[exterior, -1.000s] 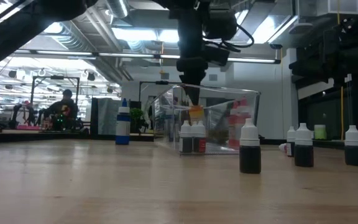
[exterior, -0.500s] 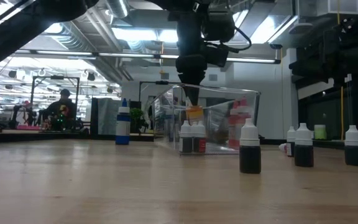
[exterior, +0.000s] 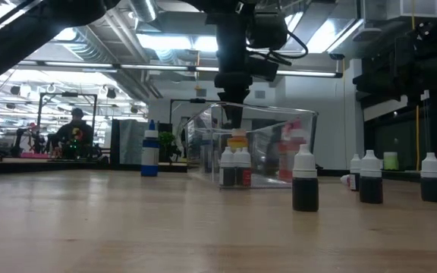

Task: Pick & Place food coloring
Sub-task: Put the large yellow food coloring bottle into the top of the bin, then put the large blue food coloring bottle into the top of the bin

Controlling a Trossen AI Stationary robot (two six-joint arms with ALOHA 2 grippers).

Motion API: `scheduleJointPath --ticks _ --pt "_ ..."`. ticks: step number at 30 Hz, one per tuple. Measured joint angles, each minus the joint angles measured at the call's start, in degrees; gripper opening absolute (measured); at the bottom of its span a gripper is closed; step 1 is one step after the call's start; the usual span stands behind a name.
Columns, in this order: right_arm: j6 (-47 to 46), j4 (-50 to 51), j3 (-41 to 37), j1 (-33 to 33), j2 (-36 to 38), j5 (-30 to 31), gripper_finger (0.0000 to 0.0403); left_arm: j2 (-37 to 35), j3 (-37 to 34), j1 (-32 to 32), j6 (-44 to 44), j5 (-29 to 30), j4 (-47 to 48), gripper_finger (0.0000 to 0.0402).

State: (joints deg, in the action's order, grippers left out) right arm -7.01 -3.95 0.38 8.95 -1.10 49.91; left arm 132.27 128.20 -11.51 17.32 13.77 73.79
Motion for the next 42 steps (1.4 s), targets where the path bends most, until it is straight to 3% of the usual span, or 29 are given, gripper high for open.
scheduleJointPath --ticks 4,13,17,24,31,35,42 --pt "0.0 0.0 0.0 0.0 0.0 0.0 0.0142 -0.1 0.0 0.0 0.2 3.4 -0.8 0.015" --pt "0.0 0.0 0.0 0.0 0.0 0.0 0.0142 -0.4 4.7 0.0 -4.9 1.2 4.6 0.0167" --pt "0.0 0.0 0.0 0.0 0.0 0.0 0.0142 -2.0 6.0 -0.2 -7.9 -0.4 5.8 0.0191" --pt "0.0 0.0 0.0 0.0 0.0 0.0 0.0142 -5.2 5.6 -2.2 -15.8 5.8 8.8 0.0249" --pt "0.0 0.0 0.0 0.0 0.0 0.0 0.0142 -7.1 5.4 -5.7 -26.2 4.9 16.3 0.0278" --pt "0.0 0.0 0.0 0.0 0.0 0.0 0.0142 -11.4 0.3 -7.6 -28.3 -2.5 15.9 0.0277" --pt "0.0 0.0 0.0 0.0 0.0 0.0 0.0142 -22.1 -17.8 -8.6 -29.8 -1.1 10.5 0.0275"
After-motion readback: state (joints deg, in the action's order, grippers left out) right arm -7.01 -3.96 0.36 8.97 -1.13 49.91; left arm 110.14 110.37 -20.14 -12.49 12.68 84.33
